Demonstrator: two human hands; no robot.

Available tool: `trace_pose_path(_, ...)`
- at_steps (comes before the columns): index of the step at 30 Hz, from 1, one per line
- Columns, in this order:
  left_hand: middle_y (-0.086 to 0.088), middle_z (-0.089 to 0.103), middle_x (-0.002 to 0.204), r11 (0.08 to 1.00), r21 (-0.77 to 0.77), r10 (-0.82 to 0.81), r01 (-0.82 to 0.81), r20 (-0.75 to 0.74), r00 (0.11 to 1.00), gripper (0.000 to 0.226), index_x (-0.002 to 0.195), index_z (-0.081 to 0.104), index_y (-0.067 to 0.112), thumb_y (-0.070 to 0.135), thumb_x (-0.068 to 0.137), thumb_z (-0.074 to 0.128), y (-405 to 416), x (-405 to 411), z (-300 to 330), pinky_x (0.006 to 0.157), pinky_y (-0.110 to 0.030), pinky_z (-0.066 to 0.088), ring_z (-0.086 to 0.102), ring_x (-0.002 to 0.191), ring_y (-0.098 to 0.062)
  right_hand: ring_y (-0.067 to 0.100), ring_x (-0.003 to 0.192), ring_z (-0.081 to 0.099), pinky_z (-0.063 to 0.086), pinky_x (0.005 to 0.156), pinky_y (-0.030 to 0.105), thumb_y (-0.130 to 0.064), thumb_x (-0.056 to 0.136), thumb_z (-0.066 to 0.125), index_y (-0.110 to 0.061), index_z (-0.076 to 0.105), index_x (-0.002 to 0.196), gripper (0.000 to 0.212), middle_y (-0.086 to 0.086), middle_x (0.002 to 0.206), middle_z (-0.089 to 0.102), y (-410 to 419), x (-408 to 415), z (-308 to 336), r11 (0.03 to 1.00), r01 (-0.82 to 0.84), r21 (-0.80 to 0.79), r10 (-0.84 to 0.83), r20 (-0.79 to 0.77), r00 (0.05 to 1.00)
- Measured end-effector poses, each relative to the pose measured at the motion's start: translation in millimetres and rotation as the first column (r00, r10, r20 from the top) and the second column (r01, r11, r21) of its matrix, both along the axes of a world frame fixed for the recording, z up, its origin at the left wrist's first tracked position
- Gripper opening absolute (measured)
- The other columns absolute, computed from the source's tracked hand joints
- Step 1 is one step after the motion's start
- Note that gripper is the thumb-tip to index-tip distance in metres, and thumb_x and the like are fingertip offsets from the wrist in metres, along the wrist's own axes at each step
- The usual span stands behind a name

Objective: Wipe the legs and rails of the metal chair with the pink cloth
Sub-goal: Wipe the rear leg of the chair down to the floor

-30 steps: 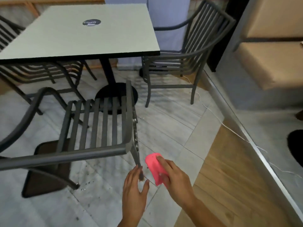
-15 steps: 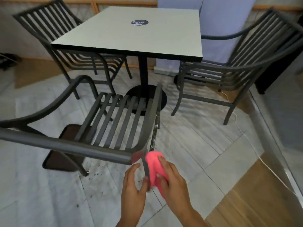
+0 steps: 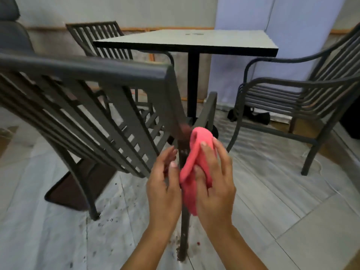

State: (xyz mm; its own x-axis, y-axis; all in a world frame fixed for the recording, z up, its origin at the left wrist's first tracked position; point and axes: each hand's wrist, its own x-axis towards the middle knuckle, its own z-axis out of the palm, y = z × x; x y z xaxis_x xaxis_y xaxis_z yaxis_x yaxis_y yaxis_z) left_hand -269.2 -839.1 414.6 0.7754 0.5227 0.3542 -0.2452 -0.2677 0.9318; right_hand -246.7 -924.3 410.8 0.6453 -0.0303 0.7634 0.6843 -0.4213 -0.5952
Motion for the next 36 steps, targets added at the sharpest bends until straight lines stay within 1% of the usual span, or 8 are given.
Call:
trace_pose_path(4, 0.009, 0.066, 0.102, 0.999, -0.006, -0.043, 0.045, 0.176, 0.983, 0.036, 0.109, 0.063, 0.025, 0.039, 0.094, 0.034, 6, 6, -29, 0.083, -0.029, 0.049, 0.062, 0.099, -0.01, -0.01, 0.105, 0.042, 0.033, 0.081, -0.006, -0.024, 0.085, 0.062, -0.019, 0.053, 0.126, 0.042, 0.007, 0.126, 0.054, 21, 8, -21, 0.988, 0.135, 0.079, -0.145, 0.141, 0.979)
trace_pose_path(7, 0.008, 0.067, 0.098, 0.999, 0.011, -0.047, 0.046, 0.263, 0.964, 0.041, 0.106, 0.064, 0.028, 0.049, 0.093, 0.031, 10, 14, -46, 0.082, -0.034, 0.05, 0.063, 0.095, -0.011, 0.002, 0.094, 0.047, 0.037, 0.06, -0.001, -0.03, 0.081, 0.067, -0.019, 0.057, 0.122, 0.043, 0.001, 0.115, 0.059, 34, 14, -22, 0.965, 0.22, 0.141, -0.24, 0.146, 0.96)
trace_pose_path(13, 0.014, 0.067, 0.106, 0.998, 0.037, -0.059, 0.049, 0.316, 0.947, 0.033, 0.113, 0.055, 0.043, 0.043, 0.094, 0.028, 10, 20, -60, 0.088, -0.02, 0.047, 0.06, 0.101, 0.005, 0.018, 0.068, 0.063, 0.034, 0.053, 0.019, -0.038, 0.077, 0.069, -0.018, 0.061, 0.105, 0.035, -0.002, 0.095, 0.064, 49, 22, -21, 0.906, 0.384, 0.175, -0.408, 0.127, 0.904)
trace_pose_path(16, 0.016, 0.067, 0.101, 0.998, 0.021, -0.067, 0.064, 0.304, 0.95, 0.03, 0.11, 0.056, 0.045, 0.042, 0.096, 0.029, 10, 19, -62, 0.083, -0.014, 0.048, 0.061, 0.098, 0.005, 0.016, 0.063, 0.062, 0.024, 0.048, 0.011, -0.038, 0.078, 0.068, -0.016, 0.061, 0.099, 0.032, -0.002, 0.09, 0.064, 51, 24, -22, 0.897, 0.405, 0.177, -0.427, 0.11, 0.898)
trace_pose_path(21, 0.007, 0.07, 0.085, 0.998, 0.011, -0.067, 0.066, 0.242, 0.968, 0.031, 0.087, 0.059, 0.055, 0.046, 0.096, 0.031, 9, 18, -66, 0.073, -0.03, 0.052, 0.065, 0.082, -0.009, 0.007, 0.057, 0.044, 0.018, 0.049, 0.008, -0.034, 0.077, 0.07, -0.015, 0.058, 0.091, 0.026, -0.004, 0.082, 0.063, 49, 23, -29, 0.898, 0.396, 0.193, -0.412, 0.052, 0.91)
trace_pose_path(27, 0.004, 0.071, 0.092, 0.997, -0.048, -0.05, 0.06, 0.192, 0.98, 0.041, 0.108, 0.068, 0.031, 0.046, 0.094, 0.032, 11, 23, -82, 0.076, -0.028, 0.05, 0.064, 0.087, -0.01, 0.002, 0.057, 0.042, 0.021, 0.048, 0.008, -0.033, 0.077, 0.071, -0.017, 0.056, 0.088, 0.024, -0.01, 0.077, 0.057, 44, 22, -58, 0.922, 0.352, 0.159, -0.352, -0.031, 0.935)
trace_pose_path(32, 0.002, 0.07, 0.089, 0.998, -0.028, -0.047, 0.052, 0.154, 0.987, 0.037, 0.098, 0.069, 0.025, 0.04, 0.097, 0.035, 9, 22, -89, 0.079, -0.032, 0.053, 0.065, 0.087, -0.01, 0.005, 0.06, 0.048, 0.032, 0.048, 0.016, -0.03, 0.077, 0.072, -0.017, 0.059, 0.089, 0.022, -0.008, 0.078, 0.061, 41, 24, -77, 0.931, 0.34, 0.135, -0.334, -0.066, 0.94)
trace_pose_path(36, 0.008, 0.07, 0.086, 0.999, -0.011, -0.032, 0.034, 0.158, 0.987, 0.033, 0.096, 0.068, 0.031, 0.038, 0.097, 0.035, 9, 20, -88, 0.076, -0.024, 0.051, 0.064, 0.084, -0.003, 0.006, 0.058, 0.047, 0.023, 0.047, 0.011, -0.03, 0.077, 0.071, -0.017, 0.061, 0.087, 0.02, -0.008, 0.077, 0.06, 37, 23, -88, 0.937, 0.336, 0.101, -0.325, -0.108, 0.94)
